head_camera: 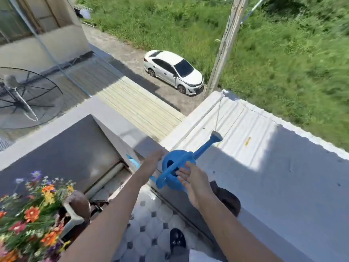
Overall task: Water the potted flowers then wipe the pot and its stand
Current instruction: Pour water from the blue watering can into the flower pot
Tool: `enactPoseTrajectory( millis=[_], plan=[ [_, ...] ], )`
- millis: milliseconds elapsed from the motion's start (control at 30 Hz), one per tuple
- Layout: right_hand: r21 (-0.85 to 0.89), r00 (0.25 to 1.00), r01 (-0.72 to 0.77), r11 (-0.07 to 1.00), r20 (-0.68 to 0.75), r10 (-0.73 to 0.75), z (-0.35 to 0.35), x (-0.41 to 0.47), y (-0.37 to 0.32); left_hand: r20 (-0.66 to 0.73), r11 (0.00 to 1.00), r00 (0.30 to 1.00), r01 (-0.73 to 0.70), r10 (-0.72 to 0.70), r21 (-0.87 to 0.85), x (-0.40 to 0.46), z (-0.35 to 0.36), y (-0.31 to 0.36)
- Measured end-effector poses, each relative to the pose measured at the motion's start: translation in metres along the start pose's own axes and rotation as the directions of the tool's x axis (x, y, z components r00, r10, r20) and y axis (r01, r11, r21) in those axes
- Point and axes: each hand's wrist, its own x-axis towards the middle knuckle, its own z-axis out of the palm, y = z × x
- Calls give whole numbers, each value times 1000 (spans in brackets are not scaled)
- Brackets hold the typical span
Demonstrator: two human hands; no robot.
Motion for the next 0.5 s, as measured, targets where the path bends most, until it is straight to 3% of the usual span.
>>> enactPoseTrajectory(
  millis=[133, 267, 500],
  plan=[
    [-12, 995, -98, 995, 34, 99, 17, 23, -5, 68, 998, 997, 26, -30, 56, 16, 8, 0],
    [-165, 997, -69, 984, 2, 71, 23, 34, -4, 119, 993, 993, -10, -4, 117, 21, 11, -5],
    [-429, 998, 43, 902, 62, -18, 28, 28, 1, -5, 995, 997, -83, 83, 56, -11, 3, -16]
  ],
)
